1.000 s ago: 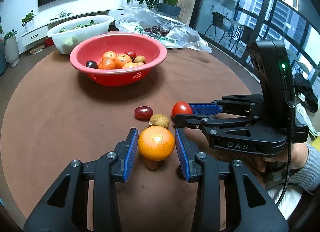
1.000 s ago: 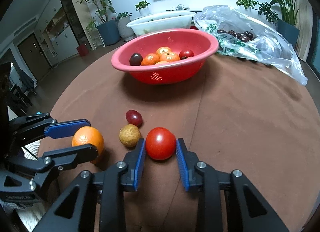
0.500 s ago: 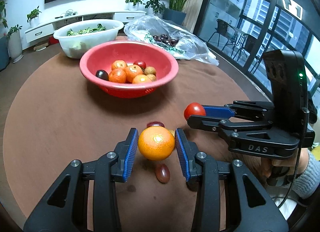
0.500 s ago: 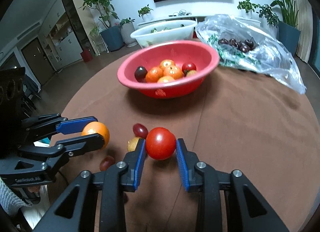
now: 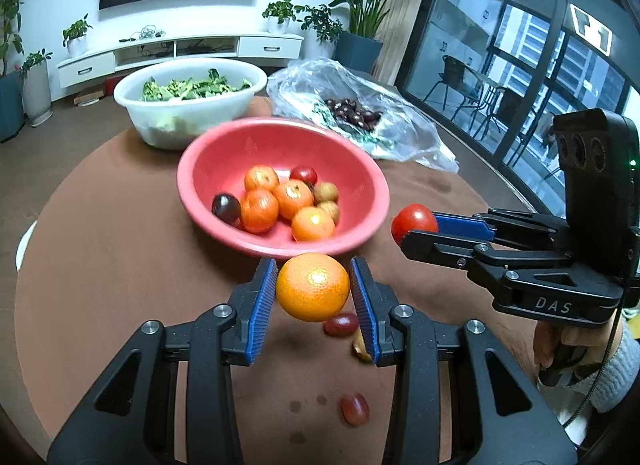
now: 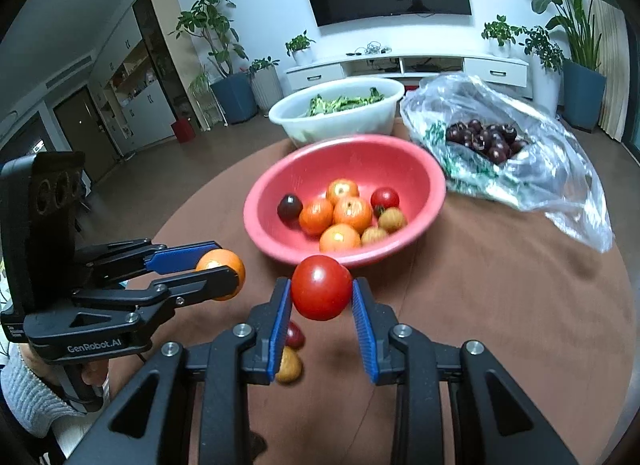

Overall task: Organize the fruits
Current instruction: 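Carry the mandarin with the left gripper into the red bowl while the right carries the tomato there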

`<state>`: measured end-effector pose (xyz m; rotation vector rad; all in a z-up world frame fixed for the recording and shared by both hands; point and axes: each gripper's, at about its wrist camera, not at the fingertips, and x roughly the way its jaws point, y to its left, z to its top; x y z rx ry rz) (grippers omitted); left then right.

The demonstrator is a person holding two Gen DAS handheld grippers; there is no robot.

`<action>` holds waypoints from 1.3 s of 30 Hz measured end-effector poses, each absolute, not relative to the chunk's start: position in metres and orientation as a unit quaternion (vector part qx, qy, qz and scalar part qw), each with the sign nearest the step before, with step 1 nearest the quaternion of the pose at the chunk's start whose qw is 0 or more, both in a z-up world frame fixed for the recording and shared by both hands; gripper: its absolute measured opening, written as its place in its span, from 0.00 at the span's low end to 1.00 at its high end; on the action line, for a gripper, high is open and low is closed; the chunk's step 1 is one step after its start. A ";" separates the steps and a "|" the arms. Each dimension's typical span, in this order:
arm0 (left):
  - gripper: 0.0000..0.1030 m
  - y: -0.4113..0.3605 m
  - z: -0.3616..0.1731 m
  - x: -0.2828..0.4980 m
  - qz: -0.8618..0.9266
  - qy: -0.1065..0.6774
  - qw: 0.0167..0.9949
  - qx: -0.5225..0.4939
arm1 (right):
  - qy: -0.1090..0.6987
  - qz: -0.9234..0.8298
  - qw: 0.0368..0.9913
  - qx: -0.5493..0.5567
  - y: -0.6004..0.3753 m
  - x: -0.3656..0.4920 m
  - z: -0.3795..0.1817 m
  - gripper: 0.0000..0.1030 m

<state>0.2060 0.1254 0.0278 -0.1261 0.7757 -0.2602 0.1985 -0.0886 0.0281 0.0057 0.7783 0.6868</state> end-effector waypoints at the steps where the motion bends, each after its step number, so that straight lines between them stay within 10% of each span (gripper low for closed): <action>1: 0.35 0.126 0.029 0.210 -0.125 0.376 0.916 -0.061 | 0.371 0.328 0.869 0.004 -0.088 0.203 0.029 0.32; 39: 0.40 0.134 0.003 0.314 -0.077 0.394 0.915 -0.024 | 0.376 0.302 0.874 -0.063 -0.051 0.267 0.007 0.33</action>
